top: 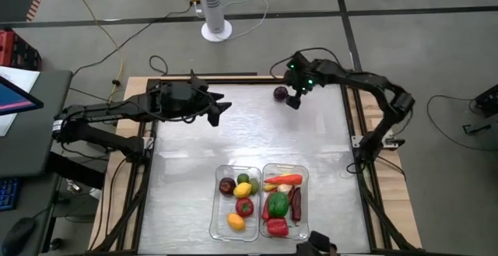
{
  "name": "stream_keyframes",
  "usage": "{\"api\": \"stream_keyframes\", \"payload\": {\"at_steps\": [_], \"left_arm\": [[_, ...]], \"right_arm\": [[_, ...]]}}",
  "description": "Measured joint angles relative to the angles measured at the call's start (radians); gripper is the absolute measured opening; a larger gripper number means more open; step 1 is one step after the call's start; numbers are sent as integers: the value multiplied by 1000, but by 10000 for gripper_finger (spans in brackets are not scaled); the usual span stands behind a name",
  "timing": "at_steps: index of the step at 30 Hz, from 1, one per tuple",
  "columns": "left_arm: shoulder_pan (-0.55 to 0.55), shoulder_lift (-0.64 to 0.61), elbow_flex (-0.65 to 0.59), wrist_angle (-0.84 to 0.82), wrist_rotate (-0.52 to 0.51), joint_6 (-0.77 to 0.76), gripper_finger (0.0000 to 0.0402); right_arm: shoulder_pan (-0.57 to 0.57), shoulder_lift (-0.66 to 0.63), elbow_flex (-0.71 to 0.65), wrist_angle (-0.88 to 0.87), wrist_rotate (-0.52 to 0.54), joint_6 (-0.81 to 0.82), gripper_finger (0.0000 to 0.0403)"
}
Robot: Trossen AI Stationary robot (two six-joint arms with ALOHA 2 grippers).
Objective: Sort produce into baskets
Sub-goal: Put the plum into the right transparent bin
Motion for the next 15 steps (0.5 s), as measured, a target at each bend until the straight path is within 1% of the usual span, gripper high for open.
{"api": "stream_keyframes", "payload": {"at_steps": [3,9,15], "left_arm": [[28,0,0,0,0,-11,238],[55,0,0,0,6,-19,238],[55,0,0,-6,23,-25,238]], "right_arm": [[5,76,86,-35,1,-26,395],[4,216,294,-157,2,-1,396],[-6,319,424,-215,28,55,395]]}}
